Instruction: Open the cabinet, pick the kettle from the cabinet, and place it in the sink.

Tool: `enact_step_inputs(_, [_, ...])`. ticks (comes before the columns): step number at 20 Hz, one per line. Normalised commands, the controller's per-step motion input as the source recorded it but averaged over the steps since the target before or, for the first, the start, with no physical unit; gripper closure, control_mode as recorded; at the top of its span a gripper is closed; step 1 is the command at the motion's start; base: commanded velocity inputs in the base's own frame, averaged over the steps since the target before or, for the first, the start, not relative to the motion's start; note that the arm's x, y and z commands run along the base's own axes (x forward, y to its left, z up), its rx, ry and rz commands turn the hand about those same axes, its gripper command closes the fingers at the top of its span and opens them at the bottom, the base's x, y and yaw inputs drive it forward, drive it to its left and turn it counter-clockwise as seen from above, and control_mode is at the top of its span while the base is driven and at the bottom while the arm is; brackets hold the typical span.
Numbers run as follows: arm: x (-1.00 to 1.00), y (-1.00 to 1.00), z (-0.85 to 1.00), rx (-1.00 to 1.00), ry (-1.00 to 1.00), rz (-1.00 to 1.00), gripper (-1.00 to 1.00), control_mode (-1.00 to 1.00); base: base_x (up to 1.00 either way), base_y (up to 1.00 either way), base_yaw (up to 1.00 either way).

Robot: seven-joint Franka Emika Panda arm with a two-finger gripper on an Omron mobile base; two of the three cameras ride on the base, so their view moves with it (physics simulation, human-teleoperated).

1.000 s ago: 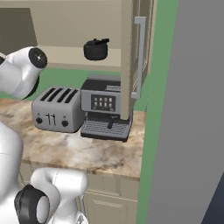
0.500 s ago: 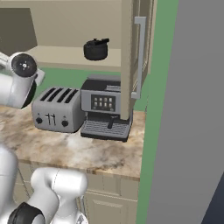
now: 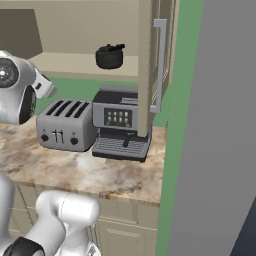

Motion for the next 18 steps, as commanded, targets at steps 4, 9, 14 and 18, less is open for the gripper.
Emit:
enact_step_inputs(4, [0.00, -0.41, 0.12, 0.00, 0.02, -0.21, -1.00, -1.00, 0.00, 0.00, 0.00])
enact_step_inputs(9, [0.00, -0.40, 0.02, -0.02, 0.00, -0.12, -1.00, -1.00, 0.00, 0.00, 0.00])
enact_step_inputs(14, [0.00, -0.36, 0.07, -0.07, -0.03, 0.00, -1.00, -1.00, 0.00, 0.00, 0.00])
enact_step_inputs(18, [-0.01, -0.34, 0.08, -0.13, -0.11, 0.02, -1.00, -1.00, 0.00, 0.00, 0.00])
